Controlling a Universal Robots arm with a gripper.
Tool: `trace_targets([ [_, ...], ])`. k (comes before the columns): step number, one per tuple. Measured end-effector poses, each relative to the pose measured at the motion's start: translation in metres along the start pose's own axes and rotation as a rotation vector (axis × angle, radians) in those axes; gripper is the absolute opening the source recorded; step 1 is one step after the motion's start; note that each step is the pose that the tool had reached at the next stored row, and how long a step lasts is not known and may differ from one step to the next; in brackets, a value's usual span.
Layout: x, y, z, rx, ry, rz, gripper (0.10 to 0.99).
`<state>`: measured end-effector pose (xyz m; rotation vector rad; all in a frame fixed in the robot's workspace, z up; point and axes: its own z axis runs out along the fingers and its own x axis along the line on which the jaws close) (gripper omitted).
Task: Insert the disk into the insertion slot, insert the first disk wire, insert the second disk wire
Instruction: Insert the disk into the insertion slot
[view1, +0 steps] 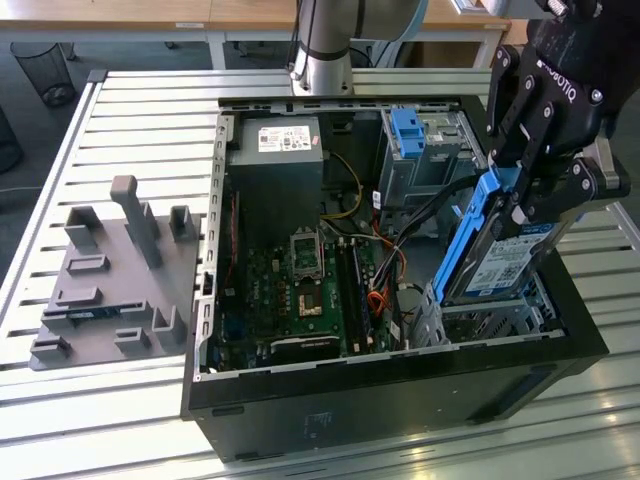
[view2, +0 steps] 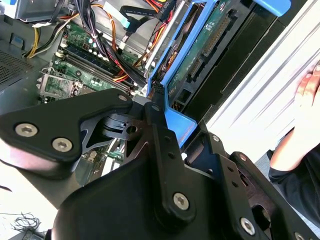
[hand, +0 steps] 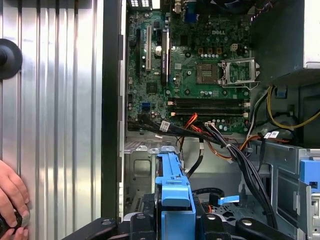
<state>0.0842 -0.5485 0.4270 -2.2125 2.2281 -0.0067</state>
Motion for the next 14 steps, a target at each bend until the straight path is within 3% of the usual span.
trace_targets([
  [14,0.0000,0.0001,0.0075,0.000,0.0000,0.000,0.369],
])
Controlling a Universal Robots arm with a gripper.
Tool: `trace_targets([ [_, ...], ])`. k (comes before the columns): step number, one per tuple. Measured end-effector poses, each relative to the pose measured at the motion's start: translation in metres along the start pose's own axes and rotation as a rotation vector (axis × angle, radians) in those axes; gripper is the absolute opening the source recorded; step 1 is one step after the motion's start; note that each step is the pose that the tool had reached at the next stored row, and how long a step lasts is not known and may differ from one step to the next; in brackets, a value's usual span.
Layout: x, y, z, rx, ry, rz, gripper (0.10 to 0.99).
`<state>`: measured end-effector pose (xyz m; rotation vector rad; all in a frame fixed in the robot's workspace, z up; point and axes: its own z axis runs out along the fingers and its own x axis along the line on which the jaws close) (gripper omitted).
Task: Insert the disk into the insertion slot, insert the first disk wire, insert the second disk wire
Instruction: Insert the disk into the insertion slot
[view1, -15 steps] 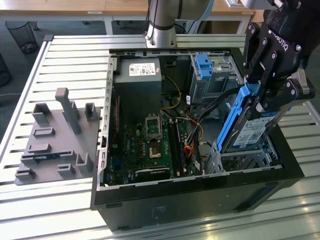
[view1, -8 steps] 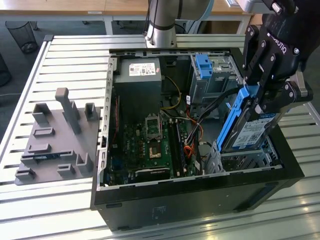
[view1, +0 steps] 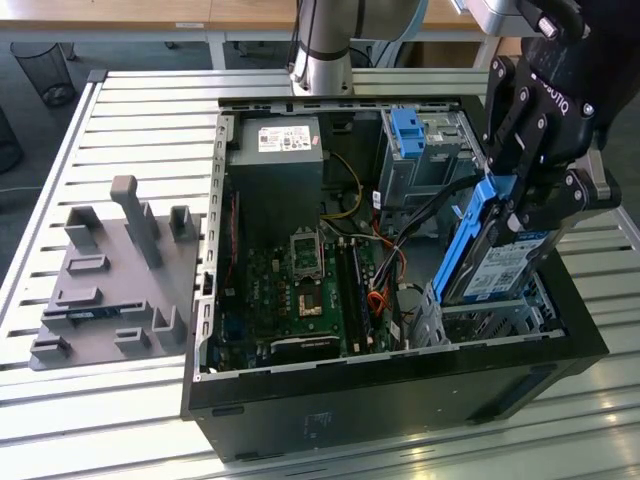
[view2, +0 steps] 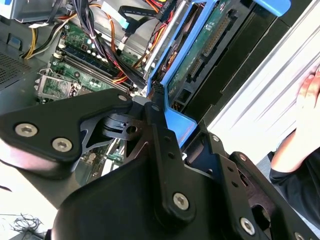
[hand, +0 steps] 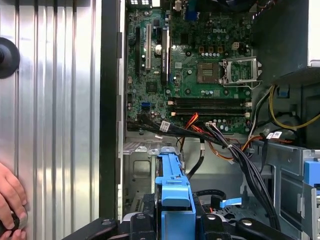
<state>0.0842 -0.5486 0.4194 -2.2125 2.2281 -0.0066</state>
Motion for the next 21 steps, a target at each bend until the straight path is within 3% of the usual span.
trace_targets([
  [21,0.0000,0.0001,0.0149,0.000,0.0000,0.000,0.369],
])
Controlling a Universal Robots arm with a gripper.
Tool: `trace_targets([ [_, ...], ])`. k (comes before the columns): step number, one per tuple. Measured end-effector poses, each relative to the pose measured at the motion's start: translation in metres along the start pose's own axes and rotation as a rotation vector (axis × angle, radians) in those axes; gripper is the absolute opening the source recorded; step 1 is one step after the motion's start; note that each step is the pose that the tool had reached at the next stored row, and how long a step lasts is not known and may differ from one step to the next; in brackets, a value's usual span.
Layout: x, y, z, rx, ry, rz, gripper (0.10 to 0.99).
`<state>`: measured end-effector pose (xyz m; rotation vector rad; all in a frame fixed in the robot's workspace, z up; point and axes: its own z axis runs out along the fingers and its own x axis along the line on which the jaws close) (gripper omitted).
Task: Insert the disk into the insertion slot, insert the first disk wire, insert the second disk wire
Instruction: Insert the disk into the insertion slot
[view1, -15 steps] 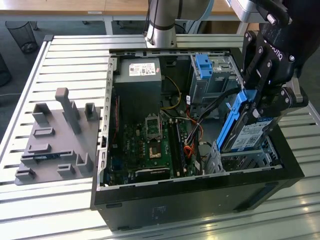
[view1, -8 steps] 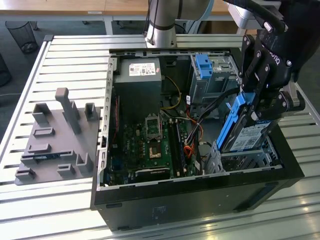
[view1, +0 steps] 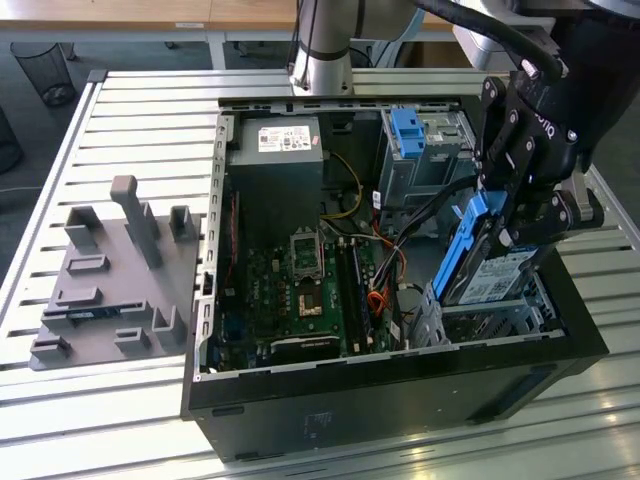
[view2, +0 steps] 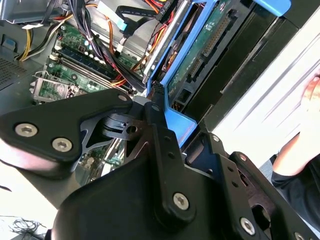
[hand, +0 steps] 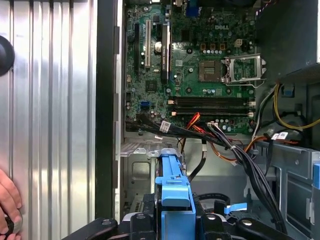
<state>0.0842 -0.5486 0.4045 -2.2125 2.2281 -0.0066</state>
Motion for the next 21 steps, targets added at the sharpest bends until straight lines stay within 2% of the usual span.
trace_targets([
  [21,0.0000,0.0001,0.0150,0.000,0.0001,0.000,0.369],
])
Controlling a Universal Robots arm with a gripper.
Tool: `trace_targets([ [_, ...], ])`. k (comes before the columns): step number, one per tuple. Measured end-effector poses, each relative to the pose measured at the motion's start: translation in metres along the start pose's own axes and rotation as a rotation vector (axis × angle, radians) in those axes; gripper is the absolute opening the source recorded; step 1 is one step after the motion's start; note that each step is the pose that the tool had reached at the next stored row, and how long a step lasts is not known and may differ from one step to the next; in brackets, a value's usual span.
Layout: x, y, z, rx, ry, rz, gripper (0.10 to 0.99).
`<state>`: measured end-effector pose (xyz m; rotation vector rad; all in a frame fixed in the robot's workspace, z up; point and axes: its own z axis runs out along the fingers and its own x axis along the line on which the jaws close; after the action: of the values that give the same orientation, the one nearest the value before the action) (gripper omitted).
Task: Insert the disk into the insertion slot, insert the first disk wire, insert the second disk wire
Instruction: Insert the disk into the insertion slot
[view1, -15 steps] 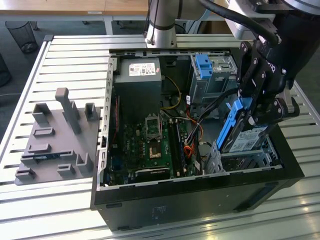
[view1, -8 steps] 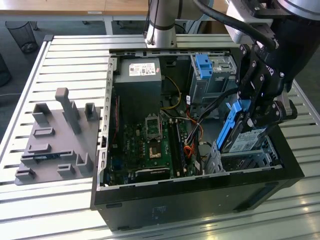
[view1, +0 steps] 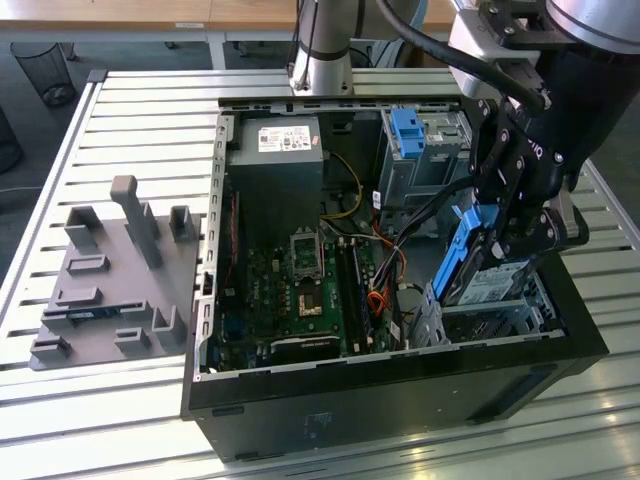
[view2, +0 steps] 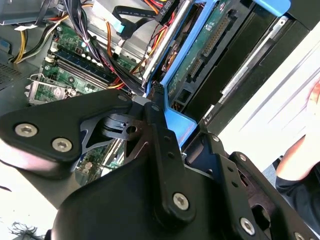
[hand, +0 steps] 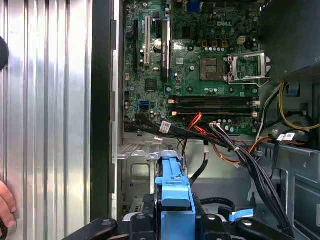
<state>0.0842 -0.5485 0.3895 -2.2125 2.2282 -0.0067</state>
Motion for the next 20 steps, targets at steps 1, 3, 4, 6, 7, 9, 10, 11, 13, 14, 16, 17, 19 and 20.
trace_targets([
  [1,0.0000,0.0000,0.0006,0.000,0.0000,0.000,0.369],
  [3,0.0000,0.0000,0.0017,0.000,-0.0001,0.000,0.369],
  [4,0.0000,0.0000,0.0023,0.000,-0.0001,0.000,0.369],
  [6,0.0000,0.0000,0.0035,0.000,-0.0001,0.000,0.369],
  [7,0.0000,0.0000,0.0042,0.000,0.0000,0.000,0.369],
  [9,0.0000,0.0000,0.0056,0.000,-0.0001,0.000,0.369],
  [10,0.0000,0.0000,0.0063,0.000,-0.0001,0.000,0.369],
  [11,0.0000,0.0000,0.0071,0.000,-0.0002,0.000,0.369],
  [13,0.0000,0.0000,0.0086,0.000,-0.0002,0.000,0.369],
  [14,0.0000,0.0000,0.0094,0.000,-0.0001,0.000,0.369],
  [16,0.0000,0.0000,0.0110,0.000,-0.0001,0.000,0.369],
  [17,0.0000,0.0001,0.0119,0.000,-0.0001,0.000,0.369],
  [19,0.0000,0.0001,0.0137,0.000,0.0000,0.000,0.369],
  [20,0.0000,0.0001,0.0147,0.000,-0.0002,0.000,0.369],
])
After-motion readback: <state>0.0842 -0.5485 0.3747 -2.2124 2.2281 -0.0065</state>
